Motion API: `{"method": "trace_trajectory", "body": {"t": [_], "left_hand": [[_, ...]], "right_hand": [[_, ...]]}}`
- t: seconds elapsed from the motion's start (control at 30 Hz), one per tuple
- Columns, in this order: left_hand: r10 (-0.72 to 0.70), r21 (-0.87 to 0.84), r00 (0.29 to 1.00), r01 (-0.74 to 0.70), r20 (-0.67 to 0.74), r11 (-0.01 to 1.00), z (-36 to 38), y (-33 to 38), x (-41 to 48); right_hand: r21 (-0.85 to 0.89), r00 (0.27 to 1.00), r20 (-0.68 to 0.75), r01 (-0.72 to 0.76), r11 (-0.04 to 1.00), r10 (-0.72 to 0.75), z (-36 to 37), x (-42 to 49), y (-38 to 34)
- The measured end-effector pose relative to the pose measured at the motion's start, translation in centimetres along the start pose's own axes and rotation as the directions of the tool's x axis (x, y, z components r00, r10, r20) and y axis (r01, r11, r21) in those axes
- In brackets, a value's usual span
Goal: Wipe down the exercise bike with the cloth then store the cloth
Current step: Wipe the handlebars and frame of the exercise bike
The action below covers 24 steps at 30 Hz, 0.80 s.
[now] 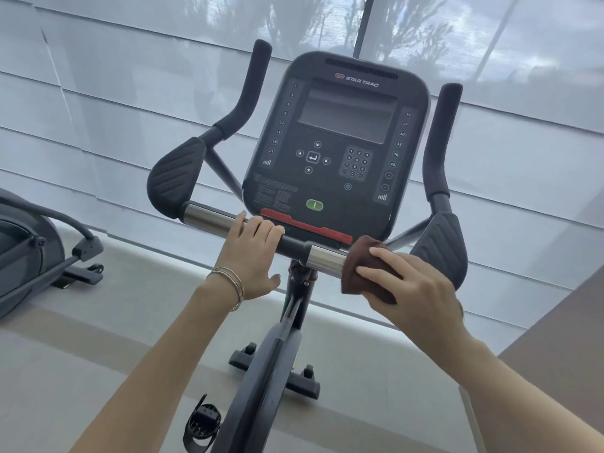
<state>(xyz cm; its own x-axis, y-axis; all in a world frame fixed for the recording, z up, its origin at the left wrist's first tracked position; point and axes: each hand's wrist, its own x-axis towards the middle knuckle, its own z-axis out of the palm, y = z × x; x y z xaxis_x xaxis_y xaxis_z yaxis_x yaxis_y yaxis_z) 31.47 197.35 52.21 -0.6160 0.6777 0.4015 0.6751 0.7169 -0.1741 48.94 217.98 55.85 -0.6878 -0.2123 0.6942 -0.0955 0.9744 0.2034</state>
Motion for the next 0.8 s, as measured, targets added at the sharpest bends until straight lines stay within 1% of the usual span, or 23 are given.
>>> {"method": "trace_trajectory", "body": {"t": [0.2, 0.3, 0.47, 0.53, 0.63, 0.73, 0.8], "left_hand": [[0.008, -0.011, 0.999, -0.008, 0.033, 1.000, -0.5, -0.2, -0.1], [0.024, -0.025, 0.999, -0.023, 0.043, 0.999, -0.9, -0.2, 0.0], [-0.002, -0.017, 1.000, 0.003, 0.025, 1.000, -0.6, 0.2, 0.1], [-0.038, -0.028, 0.999, 0.038, 0.003, 0.999, -0.4, 0.5, 0.2], [-0.073, -0.054, 0.997, 0.073, 0.001, 0.996, -0.3, 0.8, 0.4], [-0.062, -0.065, 0.998, 0.064, 0.022, 0.996, -0.5, 0.4, 0.4], [-0.031, -0.060, 0.999, 0.033, 0.037, 0.998, -0.7, 0.0, 0.3]], "right_hand": [[0.061, 0.999, 0.030, -0.016, 0.998, 0.014, 2.8, 4.2, -4.2], [0.050, 1.000, 0.016, 0.019, 0.999, -0.019, 2.0, 2.6, -2.9], [-0.031, 0.999, -0.027, -0.025, 0.999, 0.024, -0.5, -2.2, 0.1], [-0.050, 0.999, -0.033, -0.029, 0.998, 0.027, -0.3, -1.8, -0.2], [-0.027, 0.999, -0.038, -0.027, 0.999, 0.026, 1.1, 0.8, -2.1], [0.000, 1.000, -0.030, 0.000, 1.000, 0.000, 2.5, 2.9, -4.1], [-0.019, 0.999, -0.014, 0.042, 0.999, -0.042, 2.4, 2.5, -4.0]]}}
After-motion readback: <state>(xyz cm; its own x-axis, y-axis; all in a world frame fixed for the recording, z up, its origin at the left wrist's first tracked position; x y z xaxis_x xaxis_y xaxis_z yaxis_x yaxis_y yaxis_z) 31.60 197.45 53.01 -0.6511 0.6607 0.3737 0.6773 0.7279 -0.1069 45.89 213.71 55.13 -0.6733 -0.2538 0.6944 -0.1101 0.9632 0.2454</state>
